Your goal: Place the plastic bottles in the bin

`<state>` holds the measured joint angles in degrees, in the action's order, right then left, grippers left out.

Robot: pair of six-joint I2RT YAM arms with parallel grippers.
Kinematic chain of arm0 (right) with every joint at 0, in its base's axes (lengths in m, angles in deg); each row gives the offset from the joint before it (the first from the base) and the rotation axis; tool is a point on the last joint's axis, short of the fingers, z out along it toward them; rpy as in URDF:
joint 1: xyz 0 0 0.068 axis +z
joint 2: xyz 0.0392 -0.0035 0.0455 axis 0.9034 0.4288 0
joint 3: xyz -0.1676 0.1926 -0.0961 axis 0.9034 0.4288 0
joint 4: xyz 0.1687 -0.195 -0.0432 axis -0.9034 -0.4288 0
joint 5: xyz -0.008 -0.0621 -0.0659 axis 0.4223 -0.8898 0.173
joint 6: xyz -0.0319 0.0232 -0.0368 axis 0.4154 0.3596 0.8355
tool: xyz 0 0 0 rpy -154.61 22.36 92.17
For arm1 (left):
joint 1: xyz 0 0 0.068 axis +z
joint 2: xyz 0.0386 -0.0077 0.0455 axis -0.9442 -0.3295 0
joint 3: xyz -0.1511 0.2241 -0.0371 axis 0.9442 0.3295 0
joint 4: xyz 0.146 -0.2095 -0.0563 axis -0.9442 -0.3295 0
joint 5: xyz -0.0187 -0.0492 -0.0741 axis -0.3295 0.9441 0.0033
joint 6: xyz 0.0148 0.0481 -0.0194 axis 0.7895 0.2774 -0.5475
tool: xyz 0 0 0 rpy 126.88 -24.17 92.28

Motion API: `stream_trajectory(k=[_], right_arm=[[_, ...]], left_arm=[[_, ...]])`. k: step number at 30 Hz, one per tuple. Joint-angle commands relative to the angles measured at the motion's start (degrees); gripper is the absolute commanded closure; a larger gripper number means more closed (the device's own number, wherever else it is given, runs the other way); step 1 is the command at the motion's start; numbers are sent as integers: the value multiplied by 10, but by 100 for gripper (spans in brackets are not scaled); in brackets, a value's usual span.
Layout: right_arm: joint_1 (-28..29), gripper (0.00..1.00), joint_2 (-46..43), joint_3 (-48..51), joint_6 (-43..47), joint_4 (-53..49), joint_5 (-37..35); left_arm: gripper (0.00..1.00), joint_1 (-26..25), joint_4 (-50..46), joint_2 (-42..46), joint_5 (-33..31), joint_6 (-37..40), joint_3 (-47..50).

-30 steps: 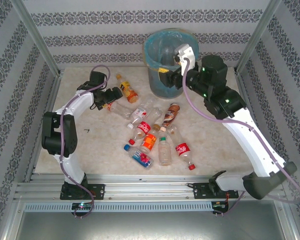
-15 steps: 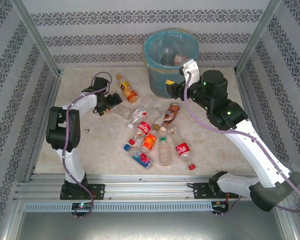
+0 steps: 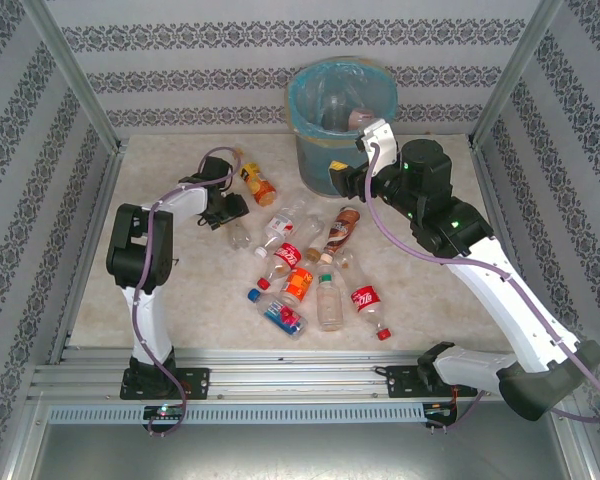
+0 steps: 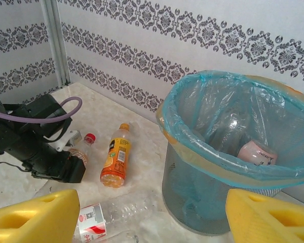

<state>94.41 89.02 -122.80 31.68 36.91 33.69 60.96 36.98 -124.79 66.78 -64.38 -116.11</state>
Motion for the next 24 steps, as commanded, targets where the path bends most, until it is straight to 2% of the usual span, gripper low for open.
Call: stream_trajectory(k=[1,4,6,10,16,19,24], right_arm=[[8,24,2,0,-6,2,-15],[9,24,7,-3,-8,6,-14],[11,24,12,-7,-10,7,-12],[17,24,19,-16,-14,12,-8],[24,24,18,-31,-23,24,3],[25,24,9,-30,-35,47,34],[25,24,-9,-17,-49,106,117]], left_arm=[[42,-5,-11,16,-21,36,2],[43,-5,-5,47,-35,53,7],[48,-6,7,75,-42,74,10],[48,-10,20,146,-82,114,18],[48,-31,133,295,-97,205,84],[44,-56,222,371,-48,275,134],[41,-86,366,462,87,339,213]])
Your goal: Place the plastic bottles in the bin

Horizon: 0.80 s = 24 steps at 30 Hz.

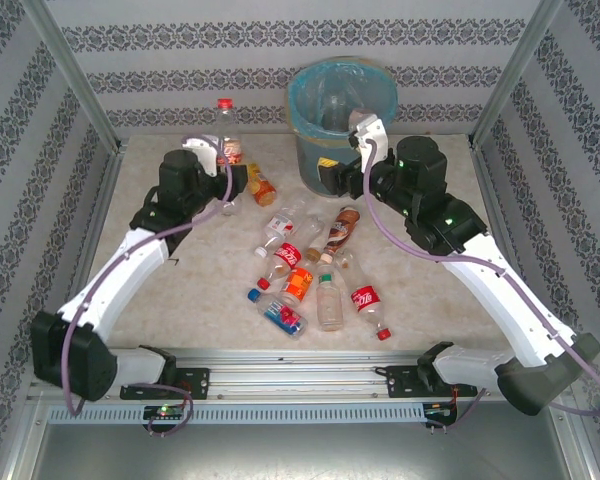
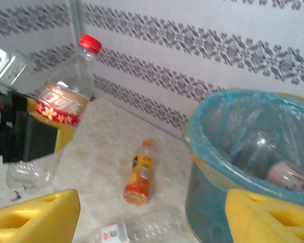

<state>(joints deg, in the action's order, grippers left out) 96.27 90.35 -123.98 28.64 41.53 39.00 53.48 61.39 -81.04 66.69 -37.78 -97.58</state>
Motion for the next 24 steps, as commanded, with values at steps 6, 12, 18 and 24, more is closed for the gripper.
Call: stream_trajectory(k=[6,12,18,24], right_arm=[[15,24,-38,7,-32,124,155],[33,24,-45,5,-33,133,161],[39,23,-36,-15,-27,121,156],[47,23,-28,-21,-28,129,177]], left_arm=[[41,-41,158,57,246,126,36],[41,-78,122,72,331,206,25],[41,-106,101,76,340,242,18],[41,-114,93,71,342,253,12]])
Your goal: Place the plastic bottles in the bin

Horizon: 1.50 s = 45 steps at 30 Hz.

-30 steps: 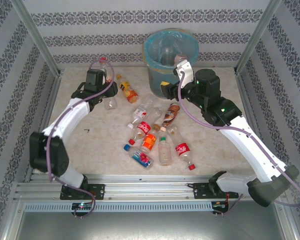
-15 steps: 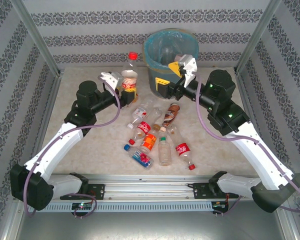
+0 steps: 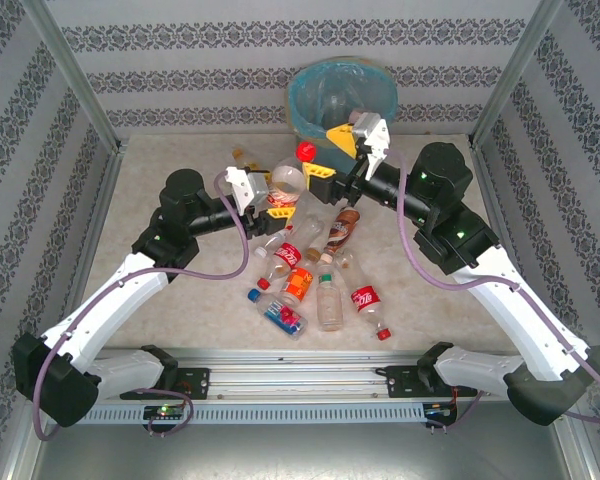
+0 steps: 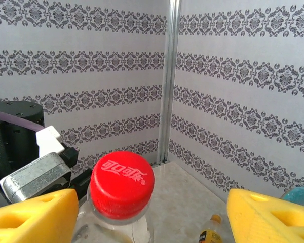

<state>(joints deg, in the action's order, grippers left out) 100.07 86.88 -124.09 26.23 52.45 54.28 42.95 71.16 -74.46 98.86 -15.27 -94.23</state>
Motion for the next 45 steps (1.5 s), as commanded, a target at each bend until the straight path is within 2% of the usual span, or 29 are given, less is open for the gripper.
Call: stream_trajectory(k=[1,6,9,17,24,26,29,31,33,35,40,45], right_arm=[[10,23,8,-21,-5,17,23],[13,27,17,-24,-10,12,26],[12,37,25,-32,-11,7,48],[13,57,58,-65,-36,11,202],[13,69,59,-72,-36,-4,202],[13,76,59,-73,-37,-5,199],[13,81,59,-74,-42,-6,182],[14,98,59,-75,-52,-4,147],[14,100,59,-80,-54,-4,94],[13,100,59,-89,-44,-6,37],[14,100,77,-138,4,-11,-52],[11,100,134,-238,65,-27,-136]], left_arm=[[41,-8,-7,5,22,30,-22],[42,-13,-26,2,28,45,-31],[42,-15,-27,2,27,47,-32],[42,-19,-22,6,16,48,-30],[41,-20,-11,22,-2,41,-18],[39,-20,-7,28,-14,39,-11],[33,-20,9,36,-38,29,-2],[20,-20,29,43,-57,19,11],[8,-20,57,52,-85,15,32],[0,-20,90,64,-118,7,55],[0,-20,115,101,-194,-9,90],[0,-20,58,95,-256,-44,76]])
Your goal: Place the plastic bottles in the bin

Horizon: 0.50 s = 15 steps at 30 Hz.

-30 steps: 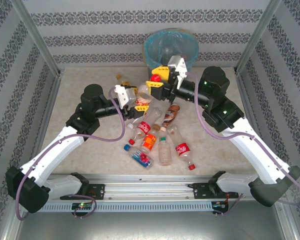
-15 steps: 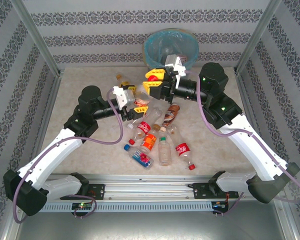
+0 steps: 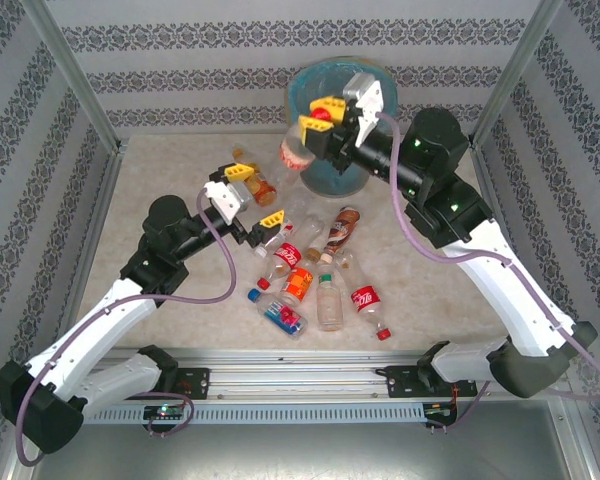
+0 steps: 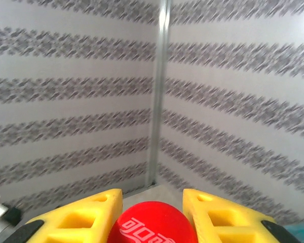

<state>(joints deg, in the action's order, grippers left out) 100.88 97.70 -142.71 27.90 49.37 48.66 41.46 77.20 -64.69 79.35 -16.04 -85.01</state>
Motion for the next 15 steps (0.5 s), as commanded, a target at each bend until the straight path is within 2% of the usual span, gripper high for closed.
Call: stream_trajectory(k=[1,4,8,12,15], right_arm=[[1,100,44,-80,60,0,-106],[-16,100,109,-173,88,-23,-169],[-59,100,210,-298,103,-58,-223],[-119,100,341,-463,79,-138,-233],[-155,100,429,-565,33,-197,-206]], left_arm=[[0,-4,-27,-14,-84,-51,-30],[0,-5,-93,-56,-150,-98,-67],[0,-4,-133,-82,-191,-133,-85],[0,-3,-154,-85,-200,-138,-85],[0,0,-172,-81,-203,-137,-85]])
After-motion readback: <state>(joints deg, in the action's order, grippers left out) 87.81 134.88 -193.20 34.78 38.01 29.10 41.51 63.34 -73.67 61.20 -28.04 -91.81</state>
